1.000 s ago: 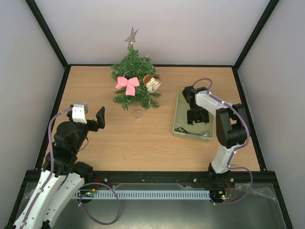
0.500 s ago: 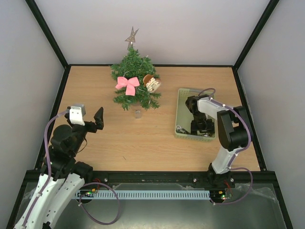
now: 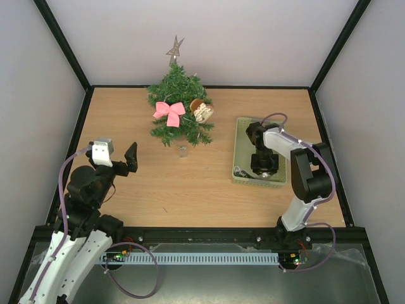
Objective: Decorate the small christmas tree
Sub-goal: Pick up the decoration item from the storage box.
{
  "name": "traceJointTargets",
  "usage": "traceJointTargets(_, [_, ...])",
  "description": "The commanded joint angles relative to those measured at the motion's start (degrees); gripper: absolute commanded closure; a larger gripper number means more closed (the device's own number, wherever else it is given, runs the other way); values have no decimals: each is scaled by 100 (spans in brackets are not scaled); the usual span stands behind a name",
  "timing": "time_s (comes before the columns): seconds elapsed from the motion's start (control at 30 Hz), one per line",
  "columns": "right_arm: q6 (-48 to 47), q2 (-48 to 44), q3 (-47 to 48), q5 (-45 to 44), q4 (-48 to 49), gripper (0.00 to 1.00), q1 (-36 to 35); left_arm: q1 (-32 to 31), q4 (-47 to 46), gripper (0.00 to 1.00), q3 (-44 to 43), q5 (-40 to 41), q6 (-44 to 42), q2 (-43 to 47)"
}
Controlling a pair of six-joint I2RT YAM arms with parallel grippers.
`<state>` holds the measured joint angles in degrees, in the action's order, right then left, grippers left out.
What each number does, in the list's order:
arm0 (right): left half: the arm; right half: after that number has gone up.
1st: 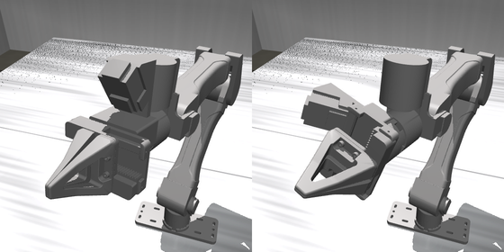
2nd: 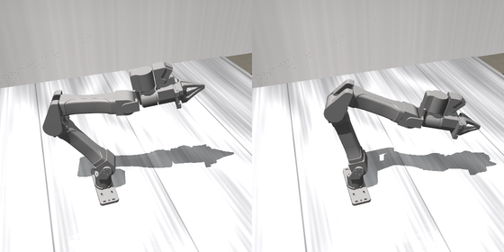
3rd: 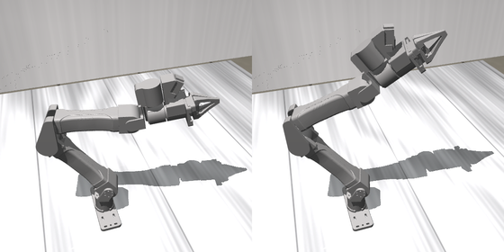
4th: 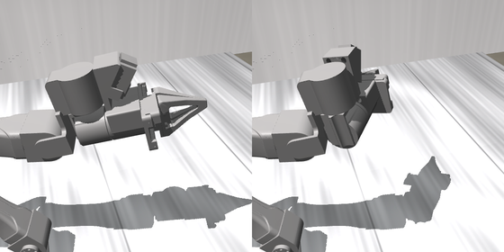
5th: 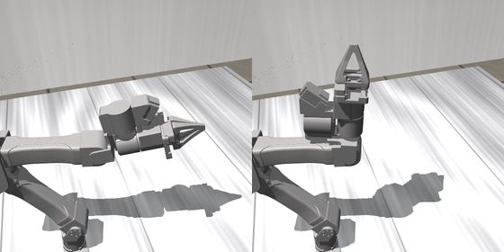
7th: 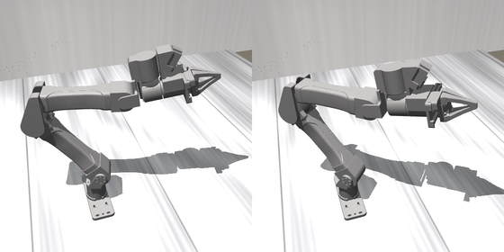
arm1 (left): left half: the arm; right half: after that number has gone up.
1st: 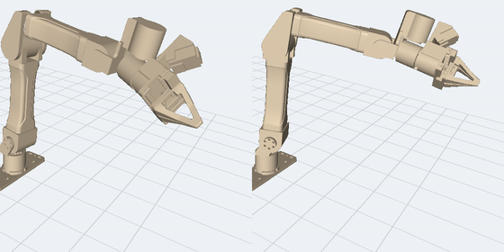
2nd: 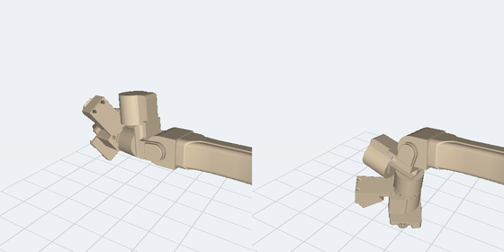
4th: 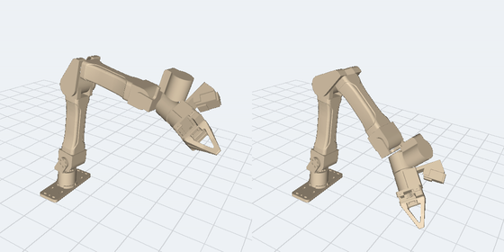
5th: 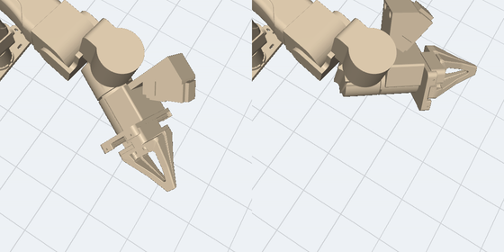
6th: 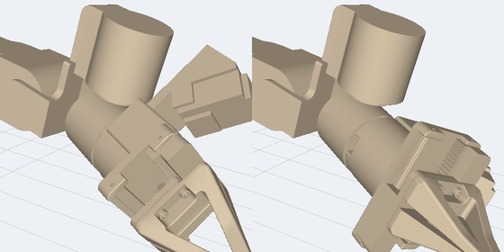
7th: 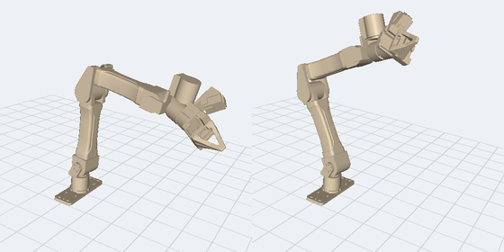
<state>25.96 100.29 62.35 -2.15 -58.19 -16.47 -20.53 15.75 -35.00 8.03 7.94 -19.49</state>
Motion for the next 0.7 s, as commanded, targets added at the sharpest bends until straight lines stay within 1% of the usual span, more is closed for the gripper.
traceJointTargets(0.0, [-26, -363, 401, -190, 20, 61, 26, 32, -112, 0, 28, 163, -18, 8])
traceJointTargets(0.1, [-107, -664, 597, -288, 11, 62, -2, 32, -108, 0, 7, 348, 160, -116])
traceJointTargets(0.17, [-152, -887, 658, -330, 50, 62, -18, 32, -42, 0, -86, 361, 302, -358])
traceJointTargets(0.23, [-202, -1102, 707, -348, 116, 62, -42, 45, -3, 0, -169, 271, 371, -720])
traceJointTargets(0.3, [-232, -1275, 726, -373, 180, 61, -49, 112, 7, 0, -254, -38, 400, -1152])
traceJointTargets(0.37, [-276, -1417, 726, -327, 278, 61, -61, 336, -41, 2, -325, -648, 568, -1599])
traceJointTargets(0.43, [-358, -1527, 710, -198, 415, 61, -66, 730, -237, 7, -353, -1373, 868, -1959])
traceJointTargets(0.5, [-436, -1588, 743, -126, 470, 61, -74, 1285, -565, 15, -311, -2346, 1269, -2325])
traceJointTargets(0.6, [-533, -1719, 807, -7, 554, 61, -98, 2213, -1347, 31, -137, -3771, 1902, -2854])
traceJointTargets(0.63, [-550, -1776, 821, 25, 592, 61, -100, 2449, -1595, 35, -74, -4214, 2140, -3018])
traceJointTargets(0.67, [-561, -1833, 830, 75, 643, 61, -103, 2637, -2119, 36, 75, -4583, 2494, -3163])
